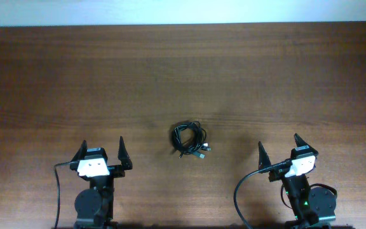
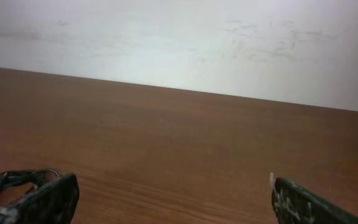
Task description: Untangle cables
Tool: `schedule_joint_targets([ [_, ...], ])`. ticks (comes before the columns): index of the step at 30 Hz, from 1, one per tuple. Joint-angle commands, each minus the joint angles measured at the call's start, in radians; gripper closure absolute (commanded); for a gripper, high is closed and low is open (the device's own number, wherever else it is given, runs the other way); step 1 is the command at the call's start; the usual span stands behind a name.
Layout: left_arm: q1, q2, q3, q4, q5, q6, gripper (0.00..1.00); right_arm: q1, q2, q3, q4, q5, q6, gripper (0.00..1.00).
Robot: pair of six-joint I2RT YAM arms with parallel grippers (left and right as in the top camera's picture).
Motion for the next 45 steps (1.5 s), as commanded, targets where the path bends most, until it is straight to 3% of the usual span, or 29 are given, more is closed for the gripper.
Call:
schedule_joint_targets([
  [1, -0.004, -0.008, -0.002, -0.003, -0.008, -0.013, 0.01, 0.007, -0.007, -0.005, -0.005, 0.003, 0.003, 0.02],
  [41, -0.004, -0.008, -0.002, 0.000, -0.004, -0.014, 0.01, 0.008, -0.007, -0.005, -0.004, 0.003, 0.003, 0.02],
  [45, -0.004, -0.008, -0.002, 0.058, 0.015, -0.013, 0.01, 0.008, -0.007, -0.005, -0.004, 0.003, 0.003, 0.02],
])
